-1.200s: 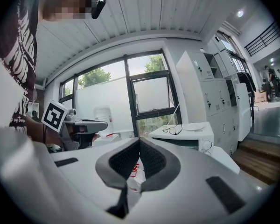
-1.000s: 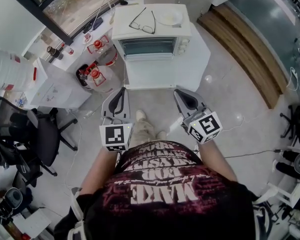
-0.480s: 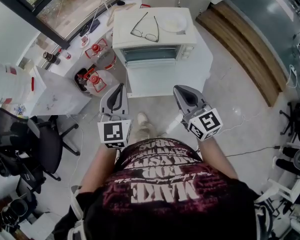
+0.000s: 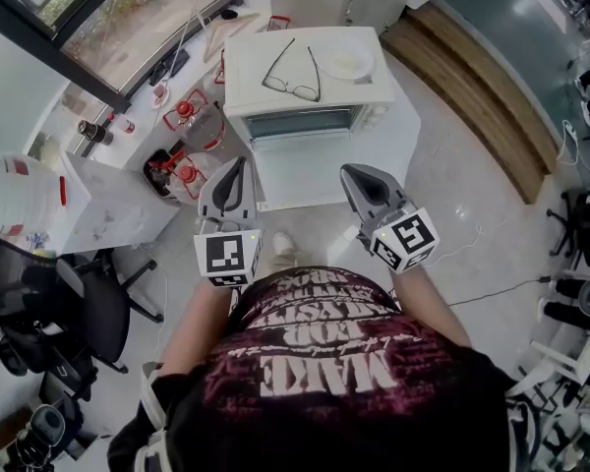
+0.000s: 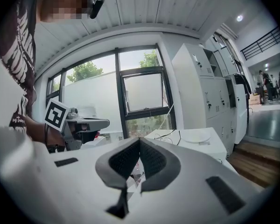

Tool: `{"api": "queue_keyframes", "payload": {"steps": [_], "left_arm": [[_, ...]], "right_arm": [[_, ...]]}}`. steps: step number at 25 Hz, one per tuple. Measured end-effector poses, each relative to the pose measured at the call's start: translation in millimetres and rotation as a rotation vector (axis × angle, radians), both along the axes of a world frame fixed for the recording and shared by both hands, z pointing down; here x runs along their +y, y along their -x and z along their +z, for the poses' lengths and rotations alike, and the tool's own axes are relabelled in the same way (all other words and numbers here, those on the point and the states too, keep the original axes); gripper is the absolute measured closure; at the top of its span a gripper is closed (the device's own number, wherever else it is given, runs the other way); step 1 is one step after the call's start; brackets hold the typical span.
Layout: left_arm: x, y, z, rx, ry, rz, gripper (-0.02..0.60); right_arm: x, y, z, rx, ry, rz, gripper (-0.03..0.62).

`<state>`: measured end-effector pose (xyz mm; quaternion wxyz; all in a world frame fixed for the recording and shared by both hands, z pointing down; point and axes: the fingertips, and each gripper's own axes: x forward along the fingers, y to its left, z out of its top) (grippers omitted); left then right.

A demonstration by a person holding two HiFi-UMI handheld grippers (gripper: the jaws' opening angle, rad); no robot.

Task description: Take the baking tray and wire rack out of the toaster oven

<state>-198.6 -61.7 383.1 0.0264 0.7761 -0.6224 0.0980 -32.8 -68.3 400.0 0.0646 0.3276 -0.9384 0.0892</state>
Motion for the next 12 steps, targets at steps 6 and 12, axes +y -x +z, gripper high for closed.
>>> {"api": "queue_keyframes", "payload": {"steps": [6,12], "left_arm": [[-27,25,-1,0.031,-0.017,0.019,0.578],[-43,42,1,0.052,-0.028,0.041,0.580]], "right_arm": [[-15,29,-2,0.027,-0.003,0.002,0.592],[-29,44,-3,0.040,0.001,0.032,0.591]]}}
